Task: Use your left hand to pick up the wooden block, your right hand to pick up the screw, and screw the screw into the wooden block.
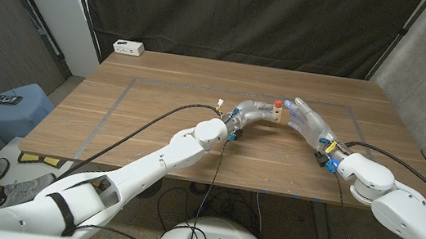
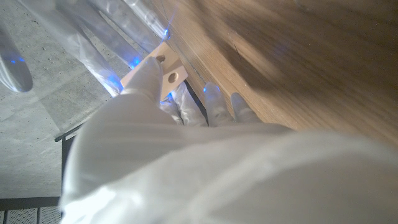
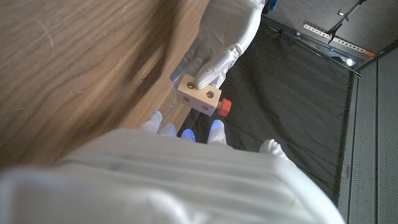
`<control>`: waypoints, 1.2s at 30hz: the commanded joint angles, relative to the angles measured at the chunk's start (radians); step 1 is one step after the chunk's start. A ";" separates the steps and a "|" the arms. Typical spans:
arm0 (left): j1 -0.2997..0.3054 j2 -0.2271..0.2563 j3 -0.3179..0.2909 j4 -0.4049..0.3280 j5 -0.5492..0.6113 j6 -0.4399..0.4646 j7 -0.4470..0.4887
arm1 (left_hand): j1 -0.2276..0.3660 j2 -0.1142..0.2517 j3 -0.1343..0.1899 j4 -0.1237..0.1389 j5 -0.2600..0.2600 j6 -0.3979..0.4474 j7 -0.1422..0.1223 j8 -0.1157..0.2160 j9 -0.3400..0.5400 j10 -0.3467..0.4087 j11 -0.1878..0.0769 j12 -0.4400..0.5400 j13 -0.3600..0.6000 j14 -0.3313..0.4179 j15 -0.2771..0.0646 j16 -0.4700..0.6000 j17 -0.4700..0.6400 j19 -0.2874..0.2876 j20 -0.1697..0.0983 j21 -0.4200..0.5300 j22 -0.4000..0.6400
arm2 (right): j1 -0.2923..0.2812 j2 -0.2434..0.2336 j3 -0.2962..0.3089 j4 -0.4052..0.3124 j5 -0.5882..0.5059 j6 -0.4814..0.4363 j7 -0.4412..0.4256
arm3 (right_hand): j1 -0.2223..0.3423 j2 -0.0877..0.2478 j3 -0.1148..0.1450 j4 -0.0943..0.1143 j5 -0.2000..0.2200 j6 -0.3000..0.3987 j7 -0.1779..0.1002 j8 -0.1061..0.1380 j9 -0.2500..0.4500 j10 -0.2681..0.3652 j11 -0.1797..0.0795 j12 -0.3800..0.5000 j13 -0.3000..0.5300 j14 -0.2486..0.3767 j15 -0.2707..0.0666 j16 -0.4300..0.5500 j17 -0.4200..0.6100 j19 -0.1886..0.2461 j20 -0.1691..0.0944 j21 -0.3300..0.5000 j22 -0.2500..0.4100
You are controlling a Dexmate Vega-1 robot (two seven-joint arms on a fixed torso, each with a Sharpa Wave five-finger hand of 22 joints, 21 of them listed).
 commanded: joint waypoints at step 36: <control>0.013 0.014 -0.005 -0.029 0.004 0.007 0.007 | -0.005 0.007 0.000 0.007 0.010 -0.006 -0.005 0.003 0.004 0.000 0.002 0.007 0.003 -0.002 -0.048 0.002 0.002 0.006 0.006 0.003 0.006 | 0.098 0.024 -0.077 0.061 -0.018 0.026 0.062 | -0.027 -0.001 0.003 0.010 0.012 0.007 0.003 0.018 0.005 -0.198 0.009 0.001 0.002 -0.192 0.003 0.010 0.005 -0.009 0.007 0.005 0.006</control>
